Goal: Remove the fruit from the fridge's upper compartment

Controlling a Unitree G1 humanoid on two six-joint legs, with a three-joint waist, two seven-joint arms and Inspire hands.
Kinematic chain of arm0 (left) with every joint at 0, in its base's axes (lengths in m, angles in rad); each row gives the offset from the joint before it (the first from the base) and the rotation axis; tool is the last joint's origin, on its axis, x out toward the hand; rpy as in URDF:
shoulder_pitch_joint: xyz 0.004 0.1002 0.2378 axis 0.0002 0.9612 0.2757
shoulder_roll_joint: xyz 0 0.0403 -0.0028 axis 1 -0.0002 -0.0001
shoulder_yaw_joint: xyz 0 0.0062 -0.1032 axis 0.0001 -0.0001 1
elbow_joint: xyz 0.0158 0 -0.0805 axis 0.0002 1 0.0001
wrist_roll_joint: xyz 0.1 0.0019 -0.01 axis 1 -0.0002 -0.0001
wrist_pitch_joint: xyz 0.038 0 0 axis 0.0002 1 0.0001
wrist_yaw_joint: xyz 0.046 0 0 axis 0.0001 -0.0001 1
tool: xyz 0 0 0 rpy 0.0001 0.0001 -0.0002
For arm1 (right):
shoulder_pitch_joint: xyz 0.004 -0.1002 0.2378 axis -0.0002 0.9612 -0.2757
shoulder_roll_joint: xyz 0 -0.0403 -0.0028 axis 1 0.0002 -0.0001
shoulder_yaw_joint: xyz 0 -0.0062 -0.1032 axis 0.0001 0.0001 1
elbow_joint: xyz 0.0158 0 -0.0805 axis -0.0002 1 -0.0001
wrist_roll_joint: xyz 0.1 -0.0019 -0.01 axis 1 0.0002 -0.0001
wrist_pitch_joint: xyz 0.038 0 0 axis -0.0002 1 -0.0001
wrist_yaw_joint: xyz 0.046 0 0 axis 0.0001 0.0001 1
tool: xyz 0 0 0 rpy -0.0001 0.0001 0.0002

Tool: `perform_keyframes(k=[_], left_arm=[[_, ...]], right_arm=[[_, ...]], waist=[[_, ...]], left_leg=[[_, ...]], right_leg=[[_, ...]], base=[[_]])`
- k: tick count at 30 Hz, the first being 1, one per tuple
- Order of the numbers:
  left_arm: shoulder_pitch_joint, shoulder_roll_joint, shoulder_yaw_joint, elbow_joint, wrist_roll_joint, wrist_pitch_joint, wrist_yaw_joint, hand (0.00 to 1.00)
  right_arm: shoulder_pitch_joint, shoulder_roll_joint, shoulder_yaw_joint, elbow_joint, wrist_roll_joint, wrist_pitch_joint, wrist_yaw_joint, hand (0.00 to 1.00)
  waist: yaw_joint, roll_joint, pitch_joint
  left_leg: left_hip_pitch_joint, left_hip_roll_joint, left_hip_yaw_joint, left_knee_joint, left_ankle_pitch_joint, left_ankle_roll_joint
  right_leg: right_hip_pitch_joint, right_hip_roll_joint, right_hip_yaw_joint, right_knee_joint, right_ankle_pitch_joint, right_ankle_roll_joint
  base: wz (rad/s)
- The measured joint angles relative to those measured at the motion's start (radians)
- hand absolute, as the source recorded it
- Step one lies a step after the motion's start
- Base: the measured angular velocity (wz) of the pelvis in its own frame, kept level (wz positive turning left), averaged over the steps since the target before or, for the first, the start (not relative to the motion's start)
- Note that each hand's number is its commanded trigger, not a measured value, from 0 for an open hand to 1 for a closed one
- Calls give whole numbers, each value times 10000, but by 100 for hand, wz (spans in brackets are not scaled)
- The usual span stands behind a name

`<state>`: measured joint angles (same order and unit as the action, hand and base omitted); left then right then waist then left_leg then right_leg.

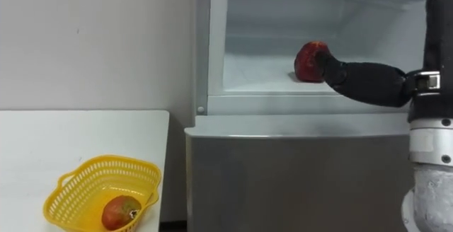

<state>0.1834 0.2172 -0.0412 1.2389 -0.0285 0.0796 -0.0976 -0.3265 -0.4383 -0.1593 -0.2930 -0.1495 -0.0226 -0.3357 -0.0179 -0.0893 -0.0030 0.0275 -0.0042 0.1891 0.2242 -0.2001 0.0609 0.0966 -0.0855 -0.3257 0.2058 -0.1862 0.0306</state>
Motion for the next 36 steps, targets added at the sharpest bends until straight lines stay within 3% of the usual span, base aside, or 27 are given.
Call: perform_keyframes(k=[5,10,18,26,28,30,33,36], left_arm=[[1,15,113,18,-8,0,5,0],[100,47,299,10,-1,23,-21,0],[168,69,383,-160,15,72,-228,0],[404,108,774,-724,234,123,-240,0],[393,199,774,-827,232,249,-270,0],[402,290,775,-889,233,248,-292,0],[429,384,775,-915,227,249,-289,0],[440,401,775,-989,227,274,-237,0]], right_arm=[[-89,-229,2,525,149,81,-7,0],[-898,-392,-1,1616,1124,274,6,0],[-1560,-455,64,2798,2397,464,339,0],[-1786,-1261,318,3921,2433,627,627,0],[-2310,-1491,600,4774,2878,873,683,0],[-2649,-1628,728,5195,3195,1089,708,0],[-3031,-1797,989,5611,3339,1116,714,0],[-3253,-1833,1023,5792,3411,1117,791,0]], waist=[[43,-113,26],[28,-210,37],[58,-161,21],[435,-140,-21],[443,-196,-34],[469,-257,-49],[476,-349,-92],[484,-415,-75]], left_leg=[[-123,9,-3,-1,4,-7],[-199,25,-26,2,5,-10],[-329,43,-130,122,-3,-21],[-358,61,-93,138,8,-34],[-364,61,-92,138,11,-37],[-367,65,-93,138,13,-39],[-363,66,-97,138,12,-40],[-360,62,-107,137,11,-38]], right_leg=[[-90,-8,-54,52,0,0],[-121,-26,-289,118,0,0],[-169,-8,-336,111,0,0],[-211,1,-324,148,6,-10],[-212,-3,-339,150,8,-14],[-215,1,-340,152,8,-14],[-201,-4,-379,151,9,-15],[-178,-20,-480,148,9,-15]], base=[[0],[1],[3],[-1],[0],[0],[0],[1]])
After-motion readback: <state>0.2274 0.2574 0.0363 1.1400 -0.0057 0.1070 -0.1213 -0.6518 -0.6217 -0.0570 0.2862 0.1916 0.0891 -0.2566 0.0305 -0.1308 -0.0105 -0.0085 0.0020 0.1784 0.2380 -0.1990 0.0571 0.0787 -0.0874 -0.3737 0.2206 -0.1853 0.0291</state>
